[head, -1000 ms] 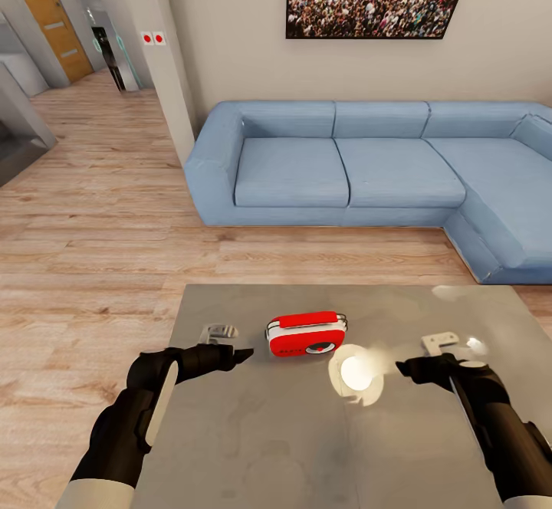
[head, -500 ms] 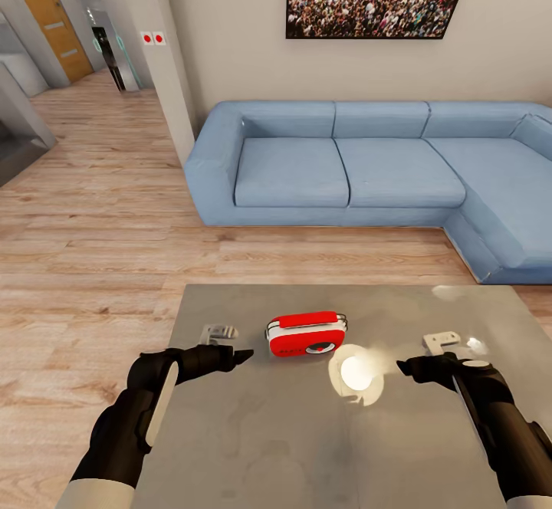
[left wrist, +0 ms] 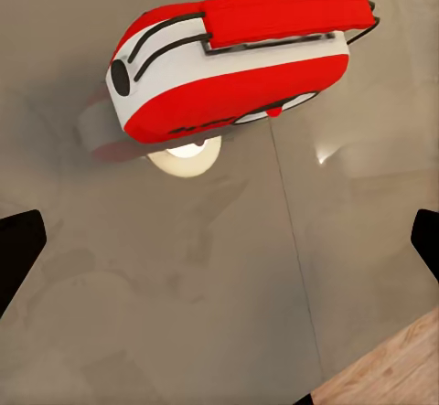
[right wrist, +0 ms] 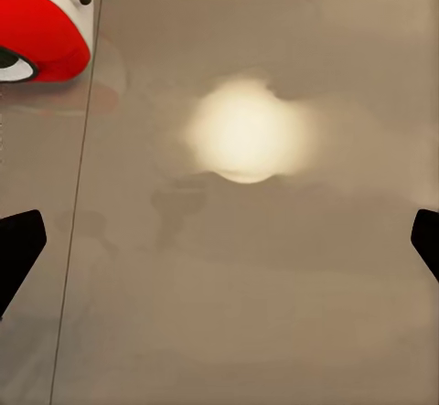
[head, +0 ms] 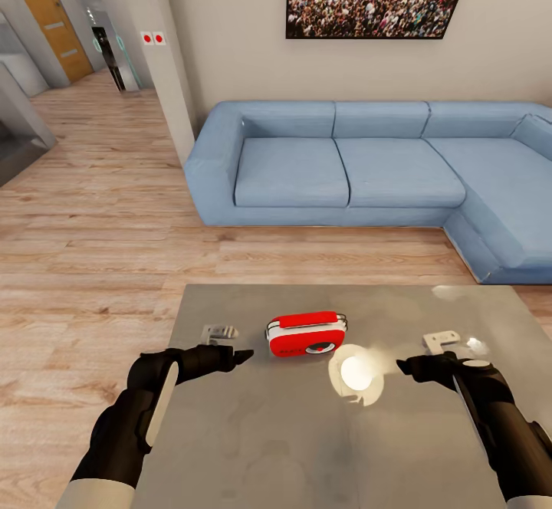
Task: Turn on the radio receiver that's on the table in the living room.
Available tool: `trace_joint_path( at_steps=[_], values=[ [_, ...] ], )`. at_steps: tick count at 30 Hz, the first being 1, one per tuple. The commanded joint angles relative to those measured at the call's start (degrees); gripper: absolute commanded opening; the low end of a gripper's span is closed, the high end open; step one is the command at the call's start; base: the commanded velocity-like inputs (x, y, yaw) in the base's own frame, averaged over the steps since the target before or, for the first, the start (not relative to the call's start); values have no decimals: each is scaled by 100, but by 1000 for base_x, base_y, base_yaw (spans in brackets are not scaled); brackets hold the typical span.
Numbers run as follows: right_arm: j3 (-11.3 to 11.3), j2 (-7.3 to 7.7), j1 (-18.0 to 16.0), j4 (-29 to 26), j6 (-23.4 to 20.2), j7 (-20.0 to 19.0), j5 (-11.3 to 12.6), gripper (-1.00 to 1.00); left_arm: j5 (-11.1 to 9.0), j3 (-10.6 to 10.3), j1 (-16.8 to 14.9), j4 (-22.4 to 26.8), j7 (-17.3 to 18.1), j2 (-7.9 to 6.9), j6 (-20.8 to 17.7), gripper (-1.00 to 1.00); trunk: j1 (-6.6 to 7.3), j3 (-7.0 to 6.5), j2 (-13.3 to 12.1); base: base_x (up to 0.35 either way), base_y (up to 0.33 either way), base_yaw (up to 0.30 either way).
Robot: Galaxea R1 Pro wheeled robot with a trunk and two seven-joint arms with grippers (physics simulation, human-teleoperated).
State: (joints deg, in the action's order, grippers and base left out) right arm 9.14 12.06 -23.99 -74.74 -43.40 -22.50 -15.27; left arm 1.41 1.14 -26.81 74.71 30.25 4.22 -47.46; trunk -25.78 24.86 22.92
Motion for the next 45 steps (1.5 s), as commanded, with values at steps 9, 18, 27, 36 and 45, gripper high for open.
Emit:
trace_joint_path(
  at_steps=[9, 18, 27, 36, 45],
  values=[
    [21, -5, 0, -92, 26, 1, 9, 100, 0, 0, 0, 0, -1, 0, 6, 100, 0, 6, 0, 0, 0, -7],
    [165, -6, 0, -131, 31, 0, 0, 100, 0, -2, 0, 0, 4, 0, 8, 100, 0, 74, 0, 0, 0, -21],
    [184, -10, 0, -303, 20, 0, -2, 100, -6, -5, 0, -58, 0, 0, 218, 100, 0, 156, 0, 0, 0, -1],
    [185, -11, 0, -381, 8, 0, -3, 100, -1, -9, 0, -135, -1, 0, 313, 100, 0, 240, 0, 0, 0, 0],
    [185, -11, 0, -410, 6, 0, -3, 100, 8, -9, 0, -135, -1, -1, 316, 100, 0, 323, 0, 0, 0, 0]
  ],
)
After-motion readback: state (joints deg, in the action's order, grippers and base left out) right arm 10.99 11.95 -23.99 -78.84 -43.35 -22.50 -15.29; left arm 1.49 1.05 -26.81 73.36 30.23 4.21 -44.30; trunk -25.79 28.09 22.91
